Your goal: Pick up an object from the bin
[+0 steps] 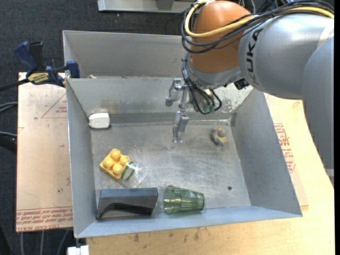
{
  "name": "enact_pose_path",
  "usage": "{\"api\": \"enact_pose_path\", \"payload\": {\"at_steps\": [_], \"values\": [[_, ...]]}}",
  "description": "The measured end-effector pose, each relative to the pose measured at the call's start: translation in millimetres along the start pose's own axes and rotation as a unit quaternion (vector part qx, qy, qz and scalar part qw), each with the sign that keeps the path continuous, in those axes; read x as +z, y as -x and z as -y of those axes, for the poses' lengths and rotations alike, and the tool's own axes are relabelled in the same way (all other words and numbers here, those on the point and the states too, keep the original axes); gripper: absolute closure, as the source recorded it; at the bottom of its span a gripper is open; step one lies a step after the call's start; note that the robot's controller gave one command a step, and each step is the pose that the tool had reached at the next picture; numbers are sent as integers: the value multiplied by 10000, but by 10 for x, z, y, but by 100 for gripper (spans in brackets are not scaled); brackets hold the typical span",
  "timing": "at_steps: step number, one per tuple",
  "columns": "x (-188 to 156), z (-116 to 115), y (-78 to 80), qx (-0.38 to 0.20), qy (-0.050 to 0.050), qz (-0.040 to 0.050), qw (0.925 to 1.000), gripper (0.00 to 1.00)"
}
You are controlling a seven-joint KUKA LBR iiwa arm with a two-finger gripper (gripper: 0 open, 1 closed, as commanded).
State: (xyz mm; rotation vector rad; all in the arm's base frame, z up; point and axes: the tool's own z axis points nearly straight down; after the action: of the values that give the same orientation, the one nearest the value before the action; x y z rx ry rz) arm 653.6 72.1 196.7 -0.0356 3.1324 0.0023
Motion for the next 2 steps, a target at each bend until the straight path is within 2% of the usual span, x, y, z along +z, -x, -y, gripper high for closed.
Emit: {"api": "enact_pose_path", "payload": {"at_steps": [1, 2], "values": [[762, -577, -305, 434, -4, -28, 9991, 0], [1057, -484, -425, 628, 14, -37, 9980, 0]]}}
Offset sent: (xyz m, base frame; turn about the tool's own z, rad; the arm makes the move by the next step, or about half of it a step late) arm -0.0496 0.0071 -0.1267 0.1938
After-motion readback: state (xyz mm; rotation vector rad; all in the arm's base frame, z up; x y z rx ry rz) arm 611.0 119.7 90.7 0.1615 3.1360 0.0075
